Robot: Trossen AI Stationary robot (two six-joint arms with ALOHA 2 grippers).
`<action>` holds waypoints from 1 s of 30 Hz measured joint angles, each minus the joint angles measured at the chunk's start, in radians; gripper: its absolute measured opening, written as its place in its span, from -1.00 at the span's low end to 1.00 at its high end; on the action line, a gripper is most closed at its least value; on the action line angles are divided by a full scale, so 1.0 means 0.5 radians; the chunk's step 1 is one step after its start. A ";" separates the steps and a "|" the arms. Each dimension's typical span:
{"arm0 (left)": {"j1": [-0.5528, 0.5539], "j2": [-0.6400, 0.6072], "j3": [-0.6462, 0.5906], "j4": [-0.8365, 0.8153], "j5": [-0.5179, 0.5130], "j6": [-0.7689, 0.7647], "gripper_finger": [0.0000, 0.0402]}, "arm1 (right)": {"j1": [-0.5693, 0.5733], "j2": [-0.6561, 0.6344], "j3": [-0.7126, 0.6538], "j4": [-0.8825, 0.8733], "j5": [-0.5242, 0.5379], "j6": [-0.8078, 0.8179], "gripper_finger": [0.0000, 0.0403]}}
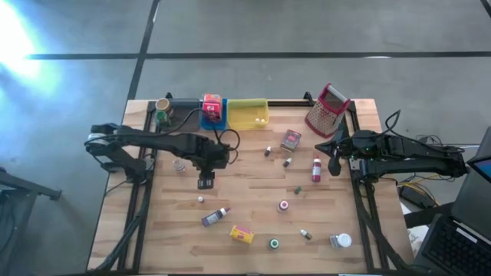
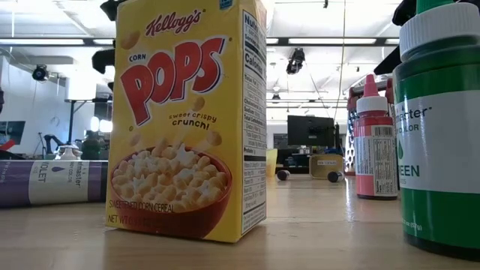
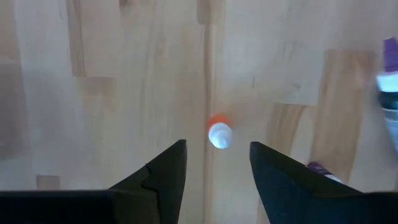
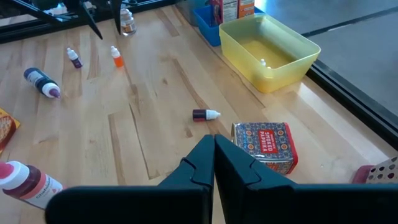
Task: Pick & Place Kitchen Items
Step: Put the orange food coloring bottle into the yellow bin
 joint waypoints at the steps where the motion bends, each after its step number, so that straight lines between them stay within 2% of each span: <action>1: 0.000 0.006 0.000 0.000 -0.013 -0.005 -0.10 | -0.001 0.000 0.000 0.001 0.001 0.000 -0.96; 22: 0.000 0.013 -0.323 0.346 -0.038 -0.018 -0.11 | -0.001 0.000 0.000 0.000 0.001 0.000 -0.96; 30: 0.000 0.013 -0.330 0.440 -0.021 -0.027 -0.11 | -0.002 0.000 0.000 0.001 0.001 0.000 -0.96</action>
